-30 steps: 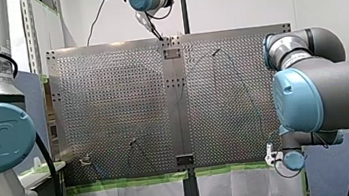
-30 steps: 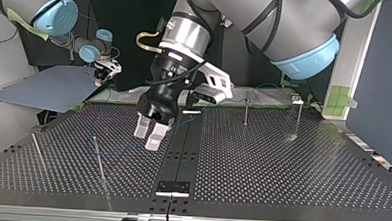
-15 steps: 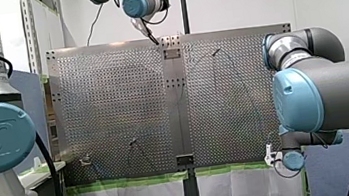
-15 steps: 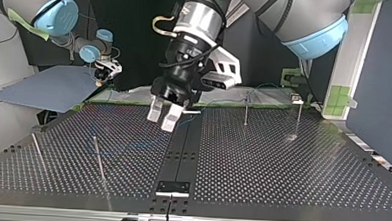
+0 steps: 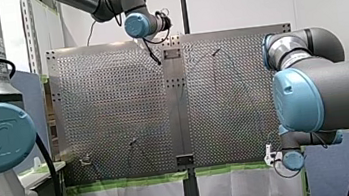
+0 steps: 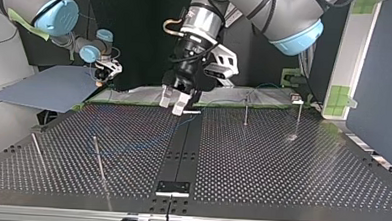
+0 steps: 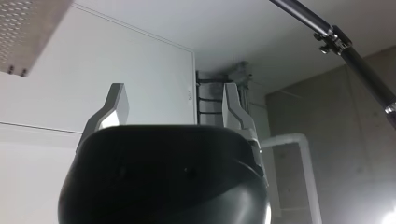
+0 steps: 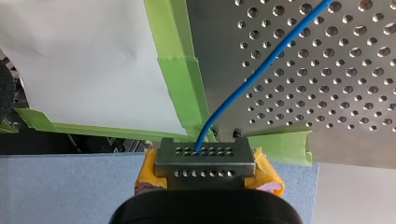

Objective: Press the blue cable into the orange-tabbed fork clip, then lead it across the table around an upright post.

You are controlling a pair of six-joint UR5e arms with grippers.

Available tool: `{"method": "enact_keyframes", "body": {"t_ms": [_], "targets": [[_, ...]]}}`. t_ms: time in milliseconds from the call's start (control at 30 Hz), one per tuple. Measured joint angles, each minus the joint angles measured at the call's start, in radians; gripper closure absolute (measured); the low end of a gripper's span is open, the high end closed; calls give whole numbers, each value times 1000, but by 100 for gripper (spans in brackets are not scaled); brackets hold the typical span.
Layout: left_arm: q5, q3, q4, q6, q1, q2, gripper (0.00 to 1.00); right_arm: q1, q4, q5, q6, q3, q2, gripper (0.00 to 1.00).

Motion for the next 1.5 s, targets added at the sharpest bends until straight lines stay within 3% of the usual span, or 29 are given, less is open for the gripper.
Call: {"method": "enact_keyframes", "body": {"t_ms": [1500], "targets": [[-21,-428,12,-4,22,-37,0,6,-4,0,2,0,0,100]]}}
